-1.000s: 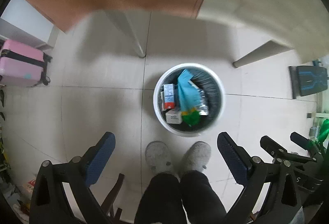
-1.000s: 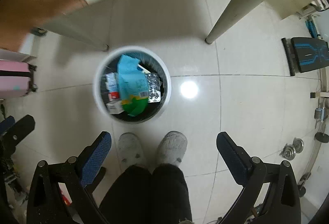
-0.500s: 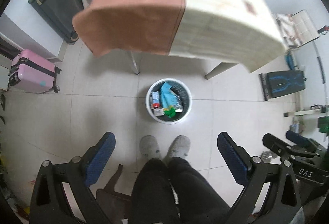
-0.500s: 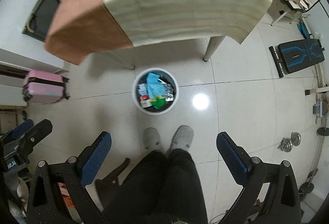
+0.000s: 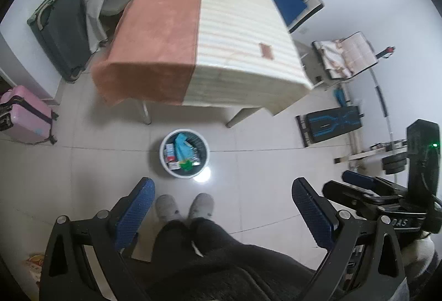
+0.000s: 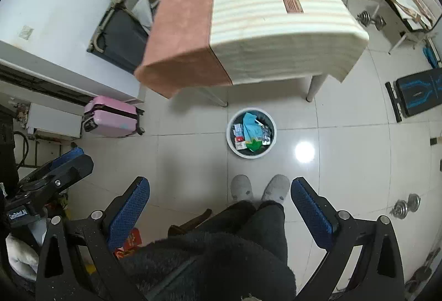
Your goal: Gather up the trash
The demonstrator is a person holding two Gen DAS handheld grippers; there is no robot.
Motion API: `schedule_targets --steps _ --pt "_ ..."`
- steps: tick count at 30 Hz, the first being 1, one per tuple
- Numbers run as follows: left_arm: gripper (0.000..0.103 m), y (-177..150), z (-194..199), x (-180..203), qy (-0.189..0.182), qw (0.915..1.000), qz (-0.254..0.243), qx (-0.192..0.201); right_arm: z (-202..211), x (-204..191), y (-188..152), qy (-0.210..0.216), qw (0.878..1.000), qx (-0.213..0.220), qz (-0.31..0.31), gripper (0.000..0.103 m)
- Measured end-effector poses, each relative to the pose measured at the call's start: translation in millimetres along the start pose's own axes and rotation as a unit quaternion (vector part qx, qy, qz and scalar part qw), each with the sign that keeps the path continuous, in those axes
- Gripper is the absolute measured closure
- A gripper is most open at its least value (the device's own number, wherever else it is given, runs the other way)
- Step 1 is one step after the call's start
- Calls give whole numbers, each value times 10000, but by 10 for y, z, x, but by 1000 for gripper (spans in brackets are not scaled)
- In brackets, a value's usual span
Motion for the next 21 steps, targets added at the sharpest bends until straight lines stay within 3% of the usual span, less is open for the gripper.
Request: schedule_targets --steps 11,21 --pt "1 -27 429 139 -390 9990 72 181 552 -259 44 94 9994 218 236 0" --pt "1 -98 570 164 -414 9989 113 214 613 -310 97 203 9991 238 298 0"
Point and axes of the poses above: each gripper's, at about its wrist camera, not at the fingertips, and z roughly against the way its jaws point, x to its right, y to its top, the point moved 3 cm from there along -z, roughly the way its jaws point, and after that the axes turned 15 degrees about z, right-handed, at the moved point
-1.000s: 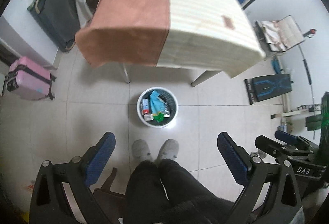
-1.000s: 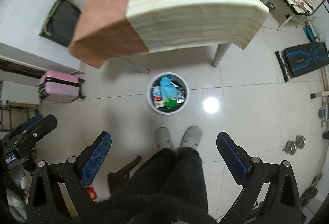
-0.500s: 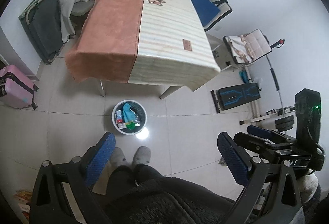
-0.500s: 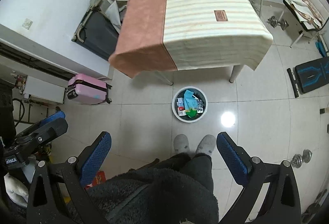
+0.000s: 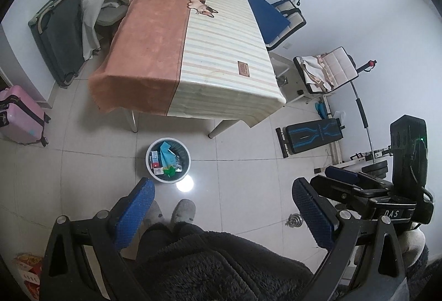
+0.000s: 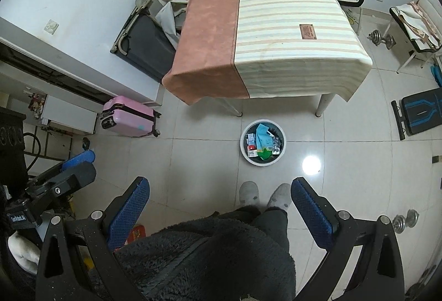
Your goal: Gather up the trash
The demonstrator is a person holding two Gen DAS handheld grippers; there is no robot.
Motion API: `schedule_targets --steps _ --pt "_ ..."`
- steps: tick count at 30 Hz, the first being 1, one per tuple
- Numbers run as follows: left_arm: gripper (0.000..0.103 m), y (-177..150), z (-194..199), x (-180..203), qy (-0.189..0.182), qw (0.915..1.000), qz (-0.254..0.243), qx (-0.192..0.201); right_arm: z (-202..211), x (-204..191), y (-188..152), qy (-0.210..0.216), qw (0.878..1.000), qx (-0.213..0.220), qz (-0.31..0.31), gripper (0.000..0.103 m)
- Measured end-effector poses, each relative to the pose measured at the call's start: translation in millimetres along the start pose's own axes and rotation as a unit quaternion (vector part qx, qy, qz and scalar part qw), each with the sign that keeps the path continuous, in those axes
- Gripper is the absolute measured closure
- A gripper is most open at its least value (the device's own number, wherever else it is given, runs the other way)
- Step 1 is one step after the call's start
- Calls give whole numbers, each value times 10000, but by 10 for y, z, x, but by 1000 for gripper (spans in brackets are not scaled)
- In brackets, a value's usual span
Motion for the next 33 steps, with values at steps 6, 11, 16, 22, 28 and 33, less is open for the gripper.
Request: schedule_targets --steps 6,11,16,22,28,33 --pt "1 -51 25 26 82 10000 -36 -12 11 5 7 35 10000 -31 42 0" --pt "1 -59 33 27 116 9999 -39 -8 13 -20 8 41 10000 -63 44 0" --pt "1 -81 39 37 99 9999 -39 -22 39 -27 -15 40 10000 -71 47 0" --pt "1 -95 15 39 73 10000 -49 -38 51 -23 -34 23 10000 -56 16 0" --pt "1 -106 15 43 57 9999 -55 -69 78 -9 -91 40 9999 -89 -26 0" --pt "1 -118 11 66 48 9999 -62 -85 111 0 -128 60 9999 -92 -62 0"
Point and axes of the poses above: each gripper's, at about its wrist camera, not at the fingertips, and z roughly against the way its jaws point, x to its right, y to its top, the point moved 3 cm from there along -z, roughly the way its jaws point, and after that the axes turned 15 degrees about z, right-handed, at the moved point
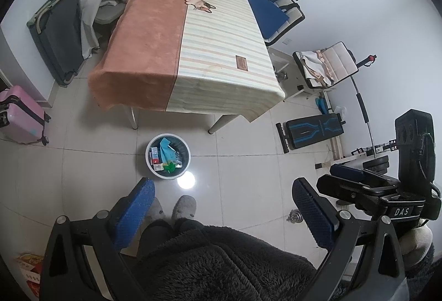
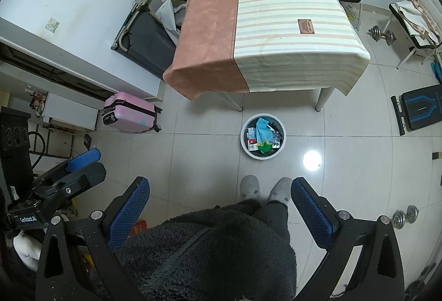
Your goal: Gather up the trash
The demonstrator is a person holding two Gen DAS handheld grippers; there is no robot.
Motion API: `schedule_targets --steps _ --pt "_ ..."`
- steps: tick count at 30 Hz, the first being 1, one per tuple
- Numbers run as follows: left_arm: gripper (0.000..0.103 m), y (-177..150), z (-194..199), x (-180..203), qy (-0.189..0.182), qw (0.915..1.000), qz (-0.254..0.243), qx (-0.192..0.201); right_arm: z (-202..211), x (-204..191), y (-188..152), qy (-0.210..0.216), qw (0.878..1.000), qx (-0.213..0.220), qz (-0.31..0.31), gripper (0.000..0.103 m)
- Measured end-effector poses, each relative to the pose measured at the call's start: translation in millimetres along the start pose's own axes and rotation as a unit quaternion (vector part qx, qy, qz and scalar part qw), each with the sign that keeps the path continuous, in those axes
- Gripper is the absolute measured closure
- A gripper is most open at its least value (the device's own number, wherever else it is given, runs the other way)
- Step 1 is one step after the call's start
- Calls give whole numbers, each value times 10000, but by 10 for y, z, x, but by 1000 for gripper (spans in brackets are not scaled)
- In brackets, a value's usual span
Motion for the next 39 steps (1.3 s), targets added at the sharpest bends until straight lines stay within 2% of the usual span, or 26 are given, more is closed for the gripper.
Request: schedule_targets --steps 39 --pt "1 37 88 30 29 9999 -28 105 140 10 -33 29 9999 99 58 0"
Point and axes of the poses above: each gripper's, at about its wrist camera, not at the fingertips, and z roughly against the way its jaws point, x to its right, y to its top, the point moved 3 cm from there along -z, roughly the way its jaws point, and after that the axes turned 15 degrees about z, right-handed, at the moved point
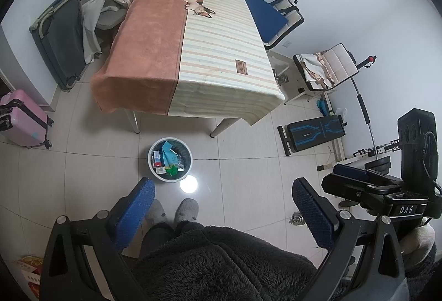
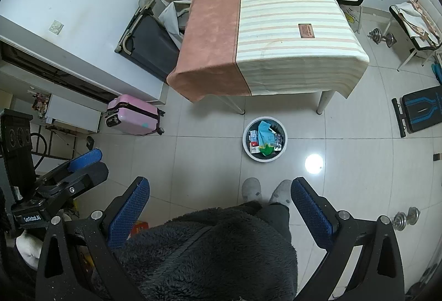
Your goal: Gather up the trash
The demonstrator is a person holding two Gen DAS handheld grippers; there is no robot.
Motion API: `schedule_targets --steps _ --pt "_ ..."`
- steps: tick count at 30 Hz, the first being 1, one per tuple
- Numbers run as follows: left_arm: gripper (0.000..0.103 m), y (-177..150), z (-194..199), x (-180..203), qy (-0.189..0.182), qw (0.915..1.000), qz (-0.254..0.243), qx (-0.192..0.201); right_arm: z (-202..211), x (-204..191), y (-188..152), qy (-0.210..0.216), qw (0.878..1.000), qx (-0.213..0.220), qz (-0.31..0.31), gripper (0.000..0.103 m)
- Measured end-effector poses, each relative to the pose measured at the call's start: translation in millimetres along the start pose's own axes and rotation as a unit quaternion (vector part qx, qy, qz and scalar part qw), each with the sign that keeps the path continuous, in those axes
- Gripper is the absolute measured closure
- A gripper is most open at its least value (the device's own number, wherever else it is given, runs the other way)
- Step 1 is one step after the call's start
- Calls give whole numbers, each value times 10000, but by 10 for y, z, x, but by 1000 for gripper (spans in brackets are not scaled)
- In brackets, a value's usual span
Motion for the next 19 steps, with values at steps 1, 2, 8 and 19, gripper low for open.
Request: schedule_targets --steps 1,2,8,19 --pt "1 -2 -1 -1 -1 10000 1 3 2 -1 1 2 10000 0 5 0" --pt "1 0 1 -4 -2 10000 1 5 7 -1 3 4 10000 -1 12 0" --pt "1 48 31 -33 -3 10000 1 10 11 -11 18 7 10000 -9 45 0" --pt "1 60 51 -48 5 10000 -22 36 13 -22 34 32 10000 -13 71 0"
Point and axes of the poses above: each gripper's, at about its wrist camera, not at the fingertips, and z roughly against the way its jaws point, x to its right, y to its top, the point moved 3 cm from there along -z, roughly the way its jaws point, and after that the axes turned 15 degrees about z, right-handed, at the moved point
